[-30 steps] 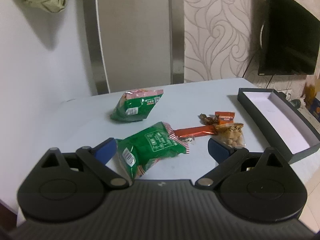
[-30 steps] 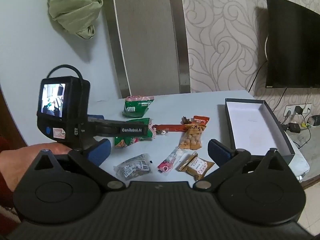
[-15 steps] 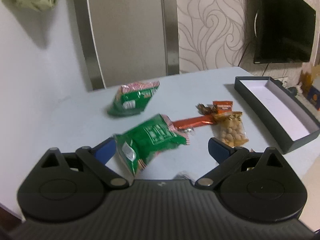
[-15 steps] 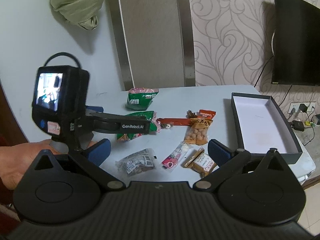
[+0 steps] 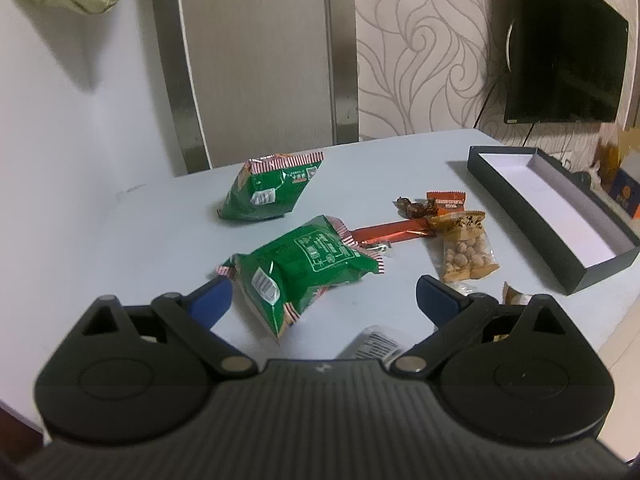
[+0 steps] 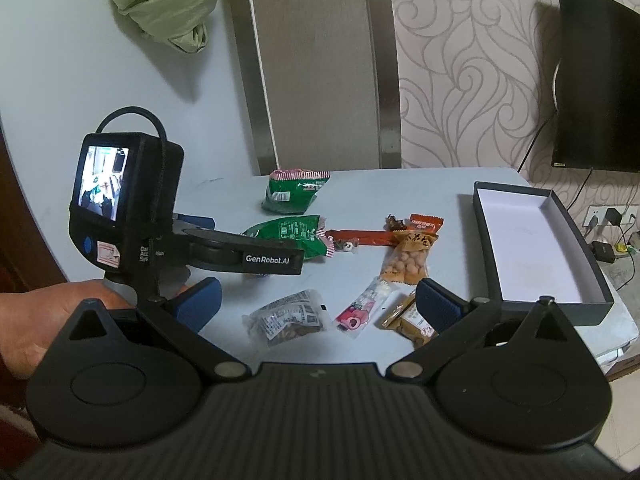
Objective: Organize snacks
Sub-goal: 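Move the left tool toward the clear bag of grey-wrapped candies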
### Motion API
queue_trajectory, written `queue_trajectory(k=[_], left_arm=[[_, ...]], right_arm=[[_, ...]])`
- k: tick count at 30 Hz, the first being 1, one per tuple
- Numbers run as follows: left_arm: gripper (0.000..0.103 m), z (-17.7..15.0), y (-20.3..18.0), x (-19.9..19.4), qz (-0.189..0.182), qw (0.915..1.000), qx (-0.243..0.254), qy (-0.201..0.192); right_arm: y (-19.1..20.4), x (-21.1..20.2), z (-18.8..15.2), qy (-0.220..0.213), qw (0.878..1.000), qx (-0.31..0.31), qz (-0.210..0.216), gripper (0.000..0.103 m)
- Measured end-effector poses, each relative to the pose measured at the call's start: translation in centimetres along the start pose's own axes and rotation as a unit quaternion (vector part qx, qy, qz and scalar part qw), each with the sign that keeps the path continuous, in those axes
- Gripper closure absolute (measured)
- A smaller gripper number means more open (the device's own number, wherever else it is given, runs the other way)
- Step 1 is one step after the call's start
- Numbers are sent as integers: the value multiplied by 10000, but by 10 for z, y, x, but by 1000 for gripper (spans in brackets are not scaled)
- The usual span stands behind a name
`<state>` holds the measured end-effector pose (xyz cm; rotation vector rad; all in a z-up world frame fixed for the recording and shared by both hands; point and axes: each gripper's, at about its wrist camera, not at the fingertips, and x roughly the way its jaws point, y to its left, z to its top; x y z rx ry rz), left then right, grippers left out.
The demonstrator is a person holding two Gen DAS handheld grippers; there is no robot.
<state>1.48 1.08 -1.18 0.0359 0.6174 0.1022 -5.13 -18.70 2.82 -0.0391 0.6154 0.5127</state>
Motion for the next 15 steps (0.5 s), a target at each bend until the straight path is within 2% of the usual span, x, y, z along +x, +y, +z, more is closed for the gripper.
queue_trajectory(k=[15], left_arm=[[3,-3,-8,2,-41,10000,24,-35]], right_arm=[[-9,-1,-1,15,9999,114,27,0]])
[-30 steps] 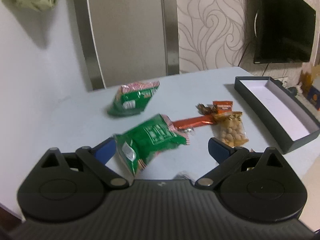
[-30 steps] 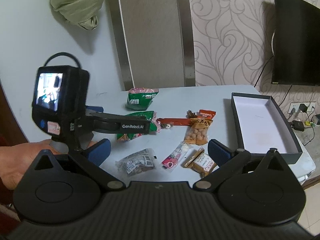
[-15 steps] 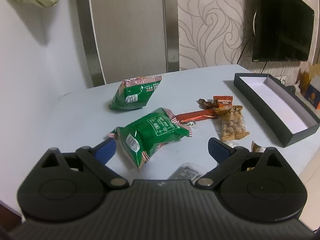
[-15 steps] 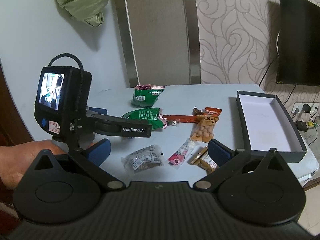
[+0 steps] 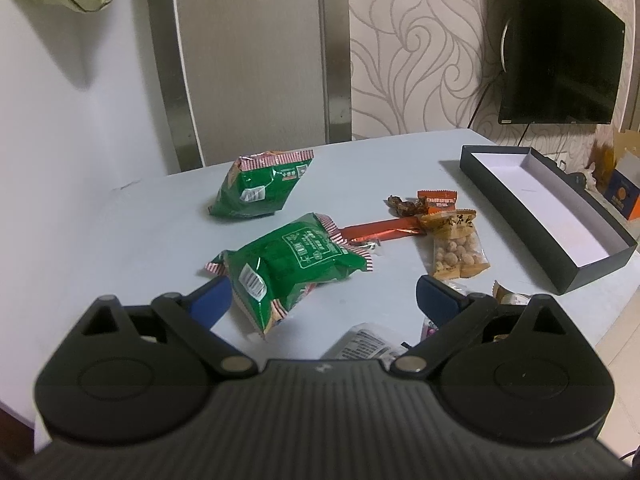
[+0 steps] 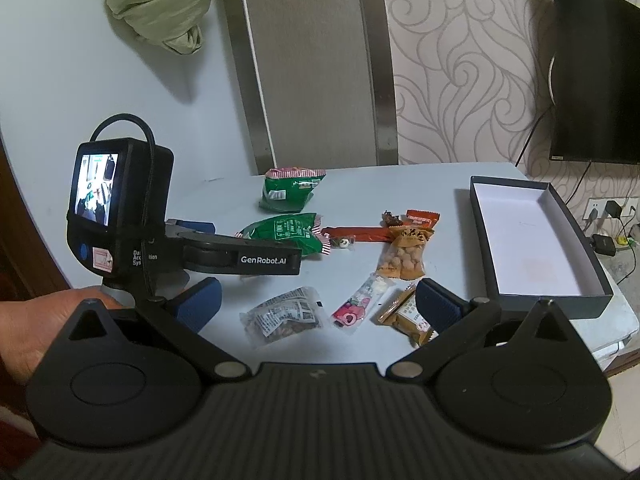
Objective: Organize snacks
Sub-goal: 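Move the left tool toward the clear bag of grey-wrapped candies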
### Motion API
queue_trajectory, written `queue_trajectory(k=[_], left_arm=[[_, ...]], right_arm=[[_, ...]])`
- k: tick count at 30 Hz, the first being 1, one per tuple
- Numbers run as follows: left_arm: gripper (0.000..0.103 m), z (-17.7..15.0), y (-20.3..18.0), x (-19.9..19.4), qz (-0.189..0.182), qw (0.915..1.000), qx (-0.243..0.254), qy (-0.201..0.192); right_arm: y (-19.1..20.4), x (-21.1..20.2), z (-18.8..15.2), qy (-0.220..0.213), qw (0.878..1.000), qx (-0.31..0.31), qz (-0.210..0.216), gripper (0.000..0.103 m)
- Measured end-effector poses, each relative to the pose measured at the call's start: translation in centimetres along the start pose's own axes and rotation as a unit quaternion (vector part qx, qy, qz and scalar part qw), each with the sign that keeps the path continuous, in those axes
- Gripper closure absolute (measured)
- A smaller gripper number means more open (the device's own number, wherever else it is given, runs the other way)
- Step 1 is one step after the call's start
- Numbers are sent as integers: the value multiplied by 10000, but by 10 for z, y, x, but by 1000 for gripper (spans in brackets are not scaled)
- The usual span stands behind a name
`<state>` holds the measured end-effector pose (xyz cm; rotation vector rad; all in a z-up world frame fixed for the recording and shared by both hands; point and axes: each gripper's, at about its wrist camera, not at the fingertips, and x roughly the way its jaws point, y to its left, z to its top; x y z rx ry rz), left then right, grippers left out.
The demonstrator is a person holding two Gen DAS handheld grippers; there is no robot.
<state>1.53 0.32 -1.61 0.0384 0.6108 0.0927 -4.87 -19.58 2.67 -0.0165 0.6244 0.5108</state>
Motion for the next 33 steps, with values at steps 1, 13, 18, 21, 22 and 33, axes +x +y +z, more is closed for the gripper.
queue_trajectory(k=[1,13,18,21,22,33], left_arm=[[3,0,0,0,5,10000,1,-7],[3,0,-2,0,54,10000,-33,5],[3,-2,-3,1,59,10000,11,2],[3,-2,-2,2,53,10000,-10,13],[3,-2,-2,2,53,10000,-14,11],[3,-6,-4,2,56,10000,17,16]], right_arm=[[-1,0,0,4,10000,2,-1,0],[-5,-1,-1,6,10000,20,39,0],[-6,0,-1,11,10000,36,60,0],[-7,1,0,40,10000,37,66,0],[-7,1,0,44,10000,38,69,0],[-6,5,2,100,9999,5,124,0]])
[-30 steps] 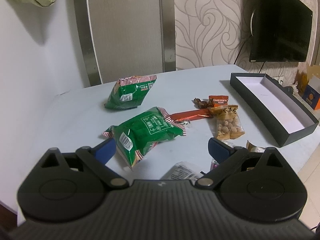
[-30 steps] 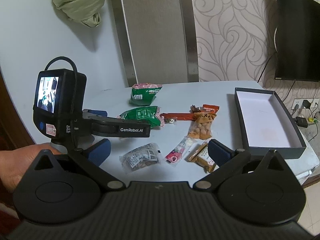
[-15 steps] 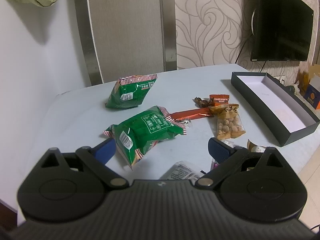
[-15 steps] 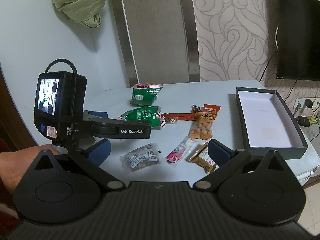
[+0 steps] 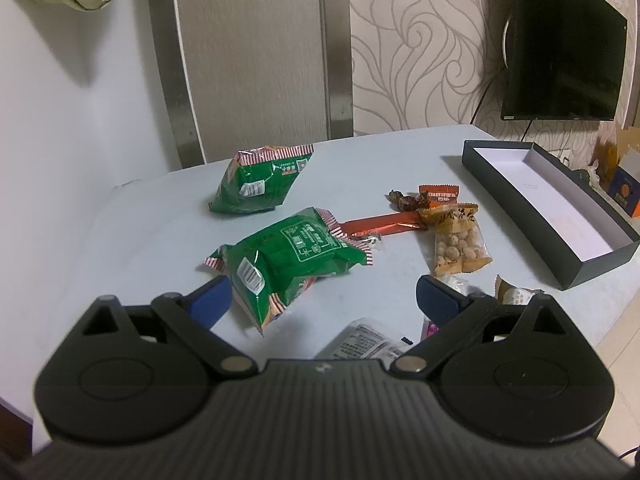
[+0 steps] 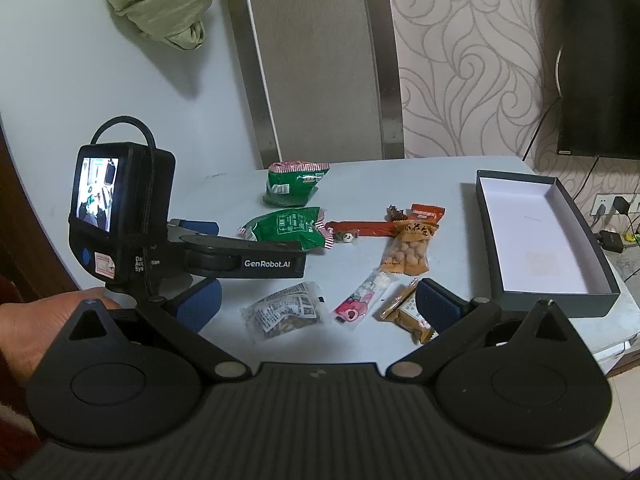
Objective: Organize snacks
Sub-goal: 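Move the left tool toward the clear bag of grey-wrapped candies, then close the left gripper on the clear bag of grey candies, then lift the candy bag with the left gripper while the right gripper grasps the pink stick snack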
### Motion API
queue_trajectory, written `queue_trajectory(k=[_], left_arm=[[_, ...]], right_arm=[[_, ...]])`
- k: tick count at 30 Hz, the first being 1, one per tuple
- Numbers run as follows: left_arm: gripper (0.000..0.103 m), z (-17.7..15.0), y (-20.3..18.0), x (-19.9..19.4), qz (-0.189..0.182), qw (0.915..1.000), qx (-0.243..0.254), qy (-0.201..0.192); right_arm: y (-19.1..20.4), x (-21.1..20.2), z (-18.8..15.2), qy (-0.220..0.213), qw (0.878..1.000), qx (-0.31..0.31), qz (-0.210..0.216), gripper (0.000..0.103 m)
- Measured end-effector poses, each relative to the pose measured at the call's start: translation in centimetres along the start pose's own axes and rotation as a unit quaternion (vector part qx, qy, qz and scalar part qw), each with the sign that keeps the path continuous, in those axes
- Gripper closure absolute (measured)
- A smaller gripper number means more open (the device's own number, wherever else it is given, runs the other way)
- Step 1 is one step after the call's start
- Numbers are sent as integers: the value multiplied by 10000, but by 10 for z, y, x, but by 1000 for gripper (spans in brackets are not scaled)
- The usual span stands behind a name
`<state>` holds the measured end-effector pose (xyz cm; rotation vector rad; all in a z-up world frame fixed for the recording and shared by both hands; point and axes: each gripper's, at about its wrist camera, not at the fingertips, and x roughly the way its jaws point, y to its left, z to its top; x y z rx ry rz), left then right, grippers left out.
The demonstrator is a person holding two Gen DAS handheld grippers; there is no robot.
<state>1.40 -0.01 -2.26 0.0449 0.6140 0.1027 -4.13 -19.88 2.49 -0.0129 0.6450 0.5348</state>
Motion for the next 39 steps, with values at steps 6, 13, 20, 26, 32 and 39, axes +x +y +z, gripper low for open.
queue_trajectory(k=[6,13,20,26,32,39], left_arm=[[3,-8,0,0,-80,9999,85,-20],[3,-29,-5,-6,-441,9981,417,-128],[3,-48,-15,15,-455,9967,661,83],[3,-60,-22,42,-420,9943,904,368],[35,-54,-7,54,-707,9948,512,520],[40,-48,18,62,-359,9975,215,574]], right_arm=[[-3,2,0,45,10000,39,-36,0],[-7,4,-1,78,9999,84,-52,0],[-13,5,-4,154,9998,134,18,0],[-14,5,-7,214,9997,135,27,0],[-17,3,-6,111,9997,234,-17,0],[-12,19,-3,-6,9997,232,50,0]])
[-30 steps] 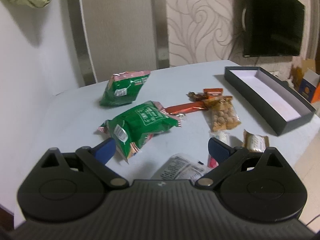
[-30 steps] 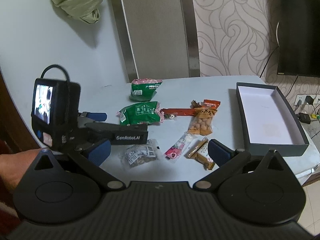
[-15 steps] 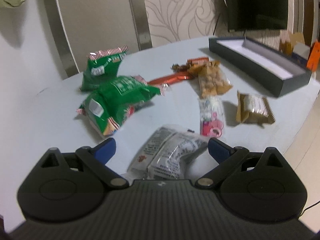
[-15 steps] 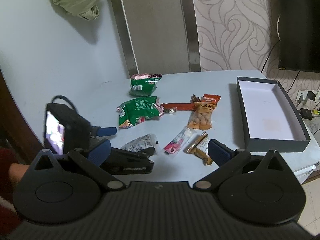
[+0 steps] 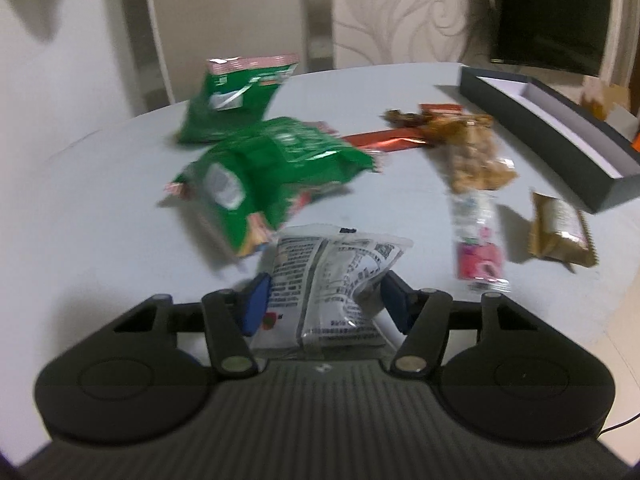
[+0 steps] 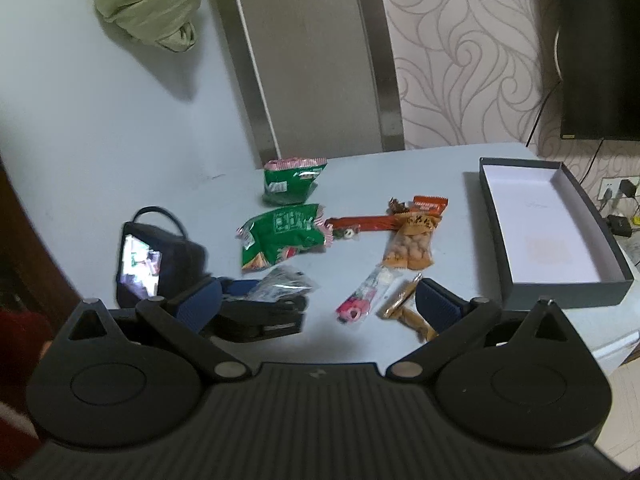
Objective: Organize snacks
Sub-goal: 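Lift the candy bag with the left gripper while the right gripper grasps the pink stick snack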
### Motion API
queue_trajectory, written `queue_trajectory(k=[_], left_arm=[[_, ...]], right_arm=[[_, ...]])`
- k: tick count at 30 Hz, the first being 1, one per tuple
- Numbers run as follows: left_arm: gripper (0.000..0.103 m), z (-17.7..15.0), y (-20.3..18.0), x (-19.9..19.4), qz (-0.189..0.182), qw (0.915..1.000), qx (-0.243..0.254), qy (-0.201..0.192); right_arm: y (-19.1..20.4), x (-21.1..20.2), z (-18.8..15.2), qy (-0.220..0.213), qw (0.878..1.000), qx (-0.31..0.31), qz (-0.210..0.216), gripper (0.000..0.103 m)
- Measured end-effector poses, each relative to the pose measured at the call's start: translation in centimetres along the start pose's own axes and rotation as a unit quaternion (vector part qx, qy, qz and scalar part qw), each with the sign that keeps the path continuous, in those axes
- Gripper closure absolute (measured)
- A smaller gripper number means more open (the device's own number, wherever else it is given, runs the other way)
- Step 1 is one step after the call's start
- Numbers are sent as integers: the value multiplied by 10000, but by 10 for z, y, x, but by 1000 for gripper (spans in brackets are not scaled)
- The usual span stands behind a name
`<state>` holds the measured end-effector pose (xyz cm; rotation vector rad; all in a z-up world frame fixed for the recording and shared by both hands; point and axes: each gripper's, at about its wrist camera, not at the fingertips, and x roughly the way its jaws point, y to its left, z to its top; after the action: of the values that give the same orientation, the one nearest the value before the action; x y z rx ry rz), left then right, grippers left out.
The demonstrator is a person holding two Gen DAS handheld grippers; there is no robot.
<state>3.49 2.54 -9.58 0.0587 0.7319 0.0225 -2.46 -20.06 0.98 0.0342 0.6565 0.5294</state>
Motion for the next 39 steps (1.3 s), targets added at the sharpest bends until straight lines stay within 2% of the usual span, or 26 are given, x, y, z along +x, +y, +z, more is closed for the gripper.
queue_trajectory(k=[9,13,16,17,18,19,20,21,27,31,35,37,39], left_arm=[[40,1,21,1,-70,9999,61,63],[40,-1,24,0,-101,9999,135,27],[40,-3,25,-1,-151,9997,213,2],[40,-3,25,-1,-172,9996,236,1],[40,-2,26,0,-197,9995,255,1],[40,-2,27,0,-219,9994,269,1],[40,-2,27,0,-242,9993,291,-1],[40,-3,28,0,-260,9992,313,-5],[40,-2,30,1,-370,9986,386,-18],[39,-3,31,1,-410,9983,409,-27],[39,-3,32,1,-412,9982,433,-34],[39,-3,31,0,-411,9981,454,-40],[39,-4,31,0,-400,9980,476,-59]], right_arm=[[5,60,11,-32,9995,-234,-222,0],[5,96,11,331,9994,-12,-131,0],[7,120,9,493,9975,-148,-484,0],[8,128,8,538,9967,-211,-566,2],[7,136,7,602,9959,-256,-630,12],[6,144,7,721,9944,-279,-720,28],[4,153,6,871,9924,-269,-822,37],[0,162,4,1016,9911,-182,-845,51],[-21,179,-4,1153,9865,386,-1100,52],[-30,186,-7,1178,9840,656,-1164,48],[-22,195,-6,1170,9838,289,-1330,48],[-14,198,-9,1172,9821,-179,-1461,55],[-13,196,-11,1145,9835,-226,-1380,62]])
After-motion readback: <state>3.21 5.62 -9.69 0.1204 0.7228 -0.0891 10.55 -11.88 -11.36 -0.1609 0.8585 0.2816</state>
